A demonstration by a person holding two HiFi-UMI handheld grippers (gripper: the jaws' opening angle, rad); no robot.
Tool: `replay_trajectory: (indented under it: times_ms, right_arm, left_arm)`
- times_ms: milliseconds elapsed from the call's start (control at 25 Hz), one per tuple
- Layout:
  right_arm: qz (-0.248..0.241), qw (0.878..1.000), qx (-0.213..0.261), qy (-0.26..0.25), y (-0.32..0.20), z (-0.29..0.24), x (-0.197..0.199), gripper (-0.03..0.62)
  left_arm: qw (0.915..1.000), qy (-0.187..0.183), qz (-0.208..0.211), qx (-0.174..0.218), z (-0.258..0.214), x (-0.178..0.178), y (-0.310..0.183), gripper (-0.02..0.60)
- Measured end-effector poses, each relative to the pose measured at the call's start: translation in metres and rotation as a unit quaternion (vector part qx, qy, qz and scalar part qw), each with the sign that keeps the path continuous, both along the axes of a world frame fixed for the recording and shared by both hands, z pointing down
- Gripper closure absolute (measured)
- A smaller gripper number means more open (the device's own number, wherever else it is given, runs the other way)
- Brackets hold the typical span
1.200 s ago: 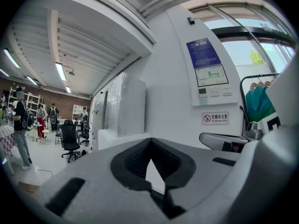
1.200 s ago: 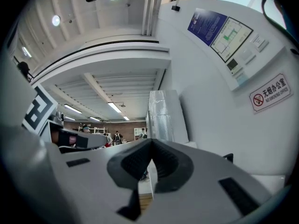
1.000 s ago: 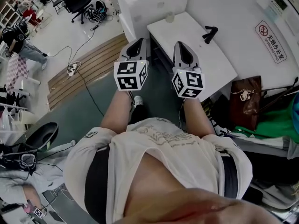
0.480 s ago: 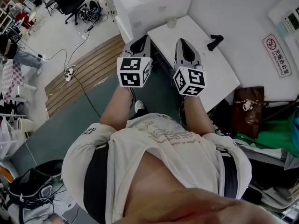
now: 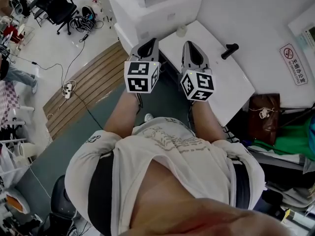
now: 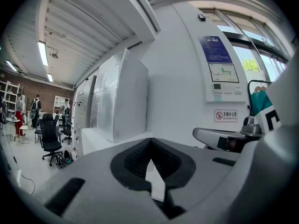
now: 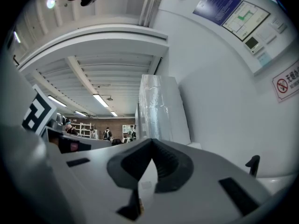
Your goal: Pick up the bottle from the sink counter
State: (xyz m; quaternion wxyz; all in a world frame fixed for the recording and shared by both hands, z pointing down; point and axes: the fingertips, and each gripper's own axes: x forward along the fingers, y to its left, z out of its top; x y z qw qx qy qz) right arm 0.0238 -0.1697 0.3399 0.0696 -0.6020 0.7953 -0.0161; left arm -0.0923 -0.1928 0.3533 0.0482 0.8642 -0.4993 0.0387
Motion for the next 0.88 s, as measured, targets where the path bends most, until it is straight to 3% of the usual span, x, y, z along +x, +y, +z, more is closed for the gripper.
replay_trajectory:
  times_ms: [320,560,880]
  right_arm:
    - [-0.006,1.0,-0.015,0.015,-0.036,0.011,-0.052,0.57]
    - [0.0,1.0,-0.015,0.015,-0.058,0.013,-0.061,0.569]
    - [-0.006,1.0,-0.018,0.008,-0.091,0.02,-0.053,0.57]
  left_arm:
    - [0.9994,0.009,0.029,-0.013,0.017,-0.029,-0.037,0.56]
    - [0.9995,0.012,0.023,-0.02,0.022,-0.048,-0.057,0.56]
    - [0.9996,0.007,0.014,-0.025,0.028,-0.042,-0.089,0.56]
